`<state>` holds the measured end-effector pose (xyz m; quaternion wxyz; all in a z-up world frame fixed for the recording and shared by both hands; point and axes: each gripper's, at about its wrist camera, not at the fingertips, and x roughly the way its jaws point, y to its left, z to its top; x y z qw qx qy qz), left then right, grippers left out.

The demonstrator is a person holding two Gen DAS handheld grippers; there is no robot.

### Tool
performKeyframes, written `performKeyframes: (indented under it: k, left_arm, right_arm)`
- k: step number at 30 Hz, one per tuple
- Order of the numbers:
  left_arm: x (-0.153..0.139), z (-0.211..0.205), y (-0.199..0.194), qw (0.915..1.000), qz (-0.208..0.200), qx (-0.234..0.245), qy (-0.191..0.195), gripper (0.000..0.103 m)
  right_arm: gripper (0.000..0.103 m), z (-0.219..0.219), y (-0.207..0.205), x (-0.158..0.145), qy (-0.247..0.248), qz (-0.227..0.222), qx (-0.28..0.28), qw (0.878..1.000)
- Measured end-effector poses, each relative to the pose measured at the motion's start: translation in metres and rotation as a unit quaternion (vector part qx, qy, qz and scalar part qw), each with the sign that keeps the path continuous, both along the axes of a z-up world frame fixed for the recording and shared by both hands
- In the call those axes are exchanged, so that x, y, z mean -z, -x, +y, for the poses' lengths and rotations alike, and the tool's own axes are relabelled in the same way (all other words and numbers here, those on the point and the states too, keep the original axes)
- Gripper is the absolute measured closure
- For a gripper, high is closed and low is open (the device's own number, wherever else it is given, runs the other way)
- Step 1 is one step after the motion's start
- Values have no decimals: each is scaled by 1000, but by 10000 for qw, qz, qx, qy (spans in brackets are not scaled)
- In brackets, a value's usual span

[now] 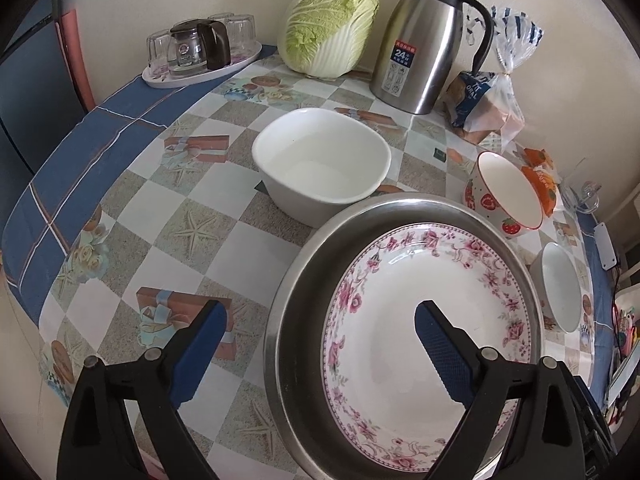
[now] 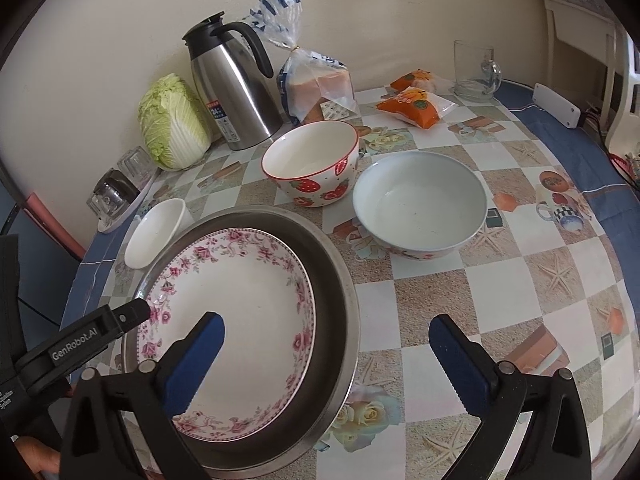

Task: Organize plates and bowls
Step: 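Move both grippers toward the rim of the red-rimmed strawberry bowl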

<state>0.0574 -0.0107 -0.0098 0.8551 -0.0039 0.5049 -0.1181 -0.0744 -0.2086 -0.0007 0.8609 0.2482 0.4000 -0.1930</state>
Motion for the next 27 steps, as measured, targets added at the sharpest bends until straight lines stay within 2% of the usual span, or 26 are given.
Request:
performKeyframes:
  k: [8,12,14,19,27]
  left_arm:
    - [2,0,0,9999,-154,-14,-5,8]
    - [-4,-3,5,9979,-621,1,-197,8]
    - [-6,-4,5,9971,-707,14,-290,8]
    - [-4,0,0,9985,-551,15,-19,8]
    - [-15,-8,-14,9984,-563,27,-4,7]
  right_arm:
    - [0,-7,8,0,-6,-233,256,9994]
    - [0,-8,13,-6,109,-465,272,9985]
    - [0,-7,13,-9,216,-526,248,9981]
    - [0,-6,7,-13,353,-395,197,9984]
    - [0,-18,-1,-27,500,-622,369,9961]
